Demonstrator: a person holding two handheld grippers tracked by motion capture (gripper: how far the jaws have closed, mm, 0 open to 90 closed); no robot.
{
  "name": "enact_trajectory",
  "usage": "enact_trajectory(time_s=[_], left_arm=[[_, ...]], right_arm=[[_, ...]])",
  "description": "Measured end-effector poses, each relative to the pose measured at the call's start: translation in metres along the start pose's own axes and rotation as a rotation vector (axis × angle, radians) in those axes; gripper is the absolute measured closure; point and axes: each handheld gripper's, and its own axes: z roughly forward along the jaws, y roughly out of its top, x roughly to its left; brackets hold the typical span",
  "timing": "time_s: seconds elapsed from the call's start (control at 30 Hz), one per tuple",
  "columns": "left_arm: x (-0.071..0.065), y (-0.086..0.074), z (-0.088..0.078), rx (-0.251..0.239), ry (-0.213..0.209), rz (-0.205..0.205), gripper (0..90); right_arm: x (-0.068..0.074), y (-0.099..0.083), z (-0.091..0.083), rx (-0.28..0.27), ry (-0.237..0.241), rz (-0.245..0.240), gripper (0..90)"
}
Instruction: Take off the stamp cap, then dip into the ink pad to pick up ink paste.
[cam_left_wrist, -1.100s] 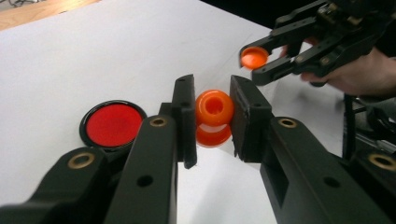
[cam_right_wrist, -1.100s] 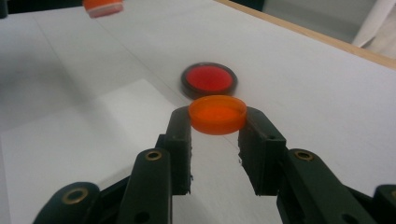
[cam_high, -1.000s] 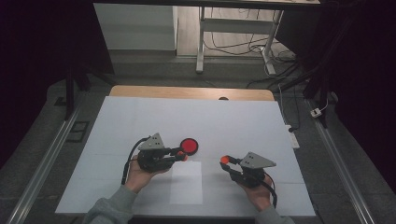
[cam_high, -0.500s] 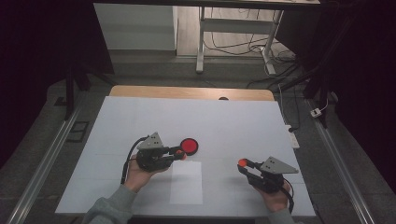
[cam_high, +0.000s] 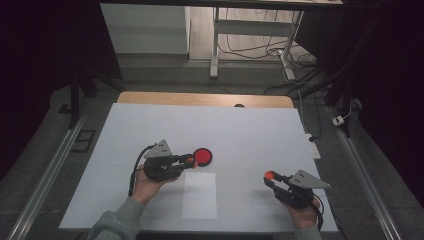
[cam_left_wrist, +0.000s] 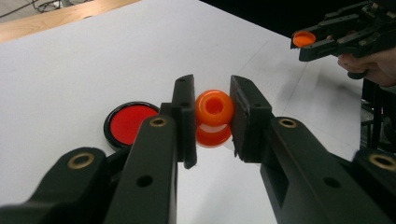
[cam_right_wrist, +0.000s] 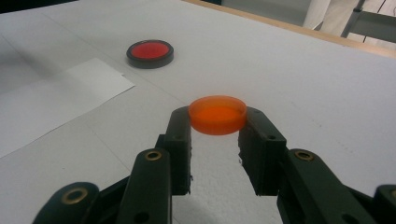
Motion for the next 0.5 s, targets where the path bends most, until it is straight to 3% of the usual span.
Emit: enact_trajectory(time_s=[0.5], left_arm=[[0.0032, 0.0043, 0.0001, -0.021, 0.025, -0.002, 72.2]], right_arm=[[0.0007, 0.0008, 0.0013, 0.000, 0.001, 0.000, 64.4]])
